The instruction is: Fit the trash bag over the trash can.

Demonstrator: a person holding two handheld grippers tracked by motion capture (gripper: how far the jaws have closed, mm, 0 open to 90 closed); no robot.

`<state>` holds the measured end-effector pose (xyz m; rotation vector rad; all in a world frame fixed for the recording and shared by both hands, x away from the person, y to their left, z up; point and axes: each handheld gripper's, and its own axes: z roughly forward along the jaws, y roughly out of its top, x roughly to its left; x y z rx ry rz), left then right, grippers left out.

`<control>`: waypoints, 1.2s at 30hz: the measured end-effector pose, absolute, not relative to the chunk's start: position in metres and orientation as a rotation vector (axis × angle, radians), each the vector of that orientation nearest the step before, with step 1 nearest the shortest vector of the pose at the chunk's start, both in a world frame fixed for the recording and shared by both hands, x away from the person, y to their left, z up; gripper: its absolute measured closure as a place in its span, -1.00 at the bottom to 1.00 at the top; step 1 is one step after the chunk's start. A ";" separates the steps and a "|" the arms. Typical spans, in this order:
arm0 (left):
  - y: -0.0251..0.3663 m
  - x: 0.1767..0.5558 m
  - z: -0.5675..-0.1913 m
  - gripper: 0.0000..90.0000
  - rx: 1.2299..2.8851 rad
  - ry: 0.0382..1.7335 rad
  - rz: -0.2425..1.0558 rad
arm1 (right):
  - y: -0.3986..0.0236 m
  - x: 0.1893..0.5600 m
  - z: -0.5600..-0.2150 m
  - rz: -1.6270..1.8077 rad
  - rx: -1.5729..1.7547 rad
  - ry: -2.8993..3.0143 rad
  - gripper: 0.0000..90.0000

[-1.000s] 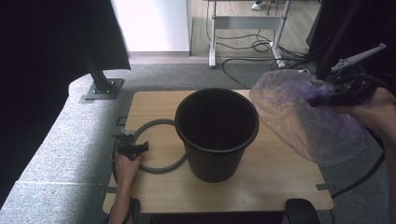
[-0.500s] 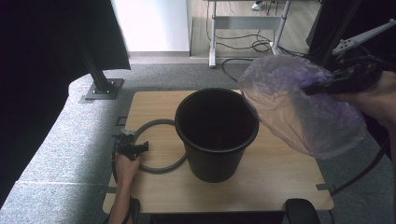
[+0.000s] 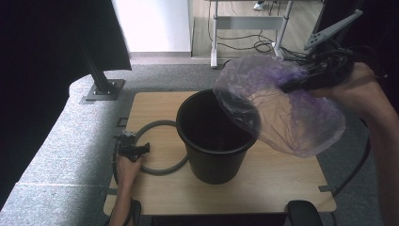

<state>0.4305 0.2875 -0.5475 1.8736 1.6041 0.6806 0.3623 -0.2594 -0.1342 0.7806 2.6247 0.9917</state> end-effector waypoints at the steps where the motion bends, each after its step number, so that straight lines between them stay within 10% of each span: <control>1: 0.287 0.431 -0.548 -0.83 1.874 1.604 0.681 | -0.256 0.363 -0.134 0.999 0.771 2.631 0.77; 36: 0.287 0.431 -0.548 -0.84 1.878 1.598 0.676 | -0.133 0.391 -0.135 1.058 0.521 2.798 0.76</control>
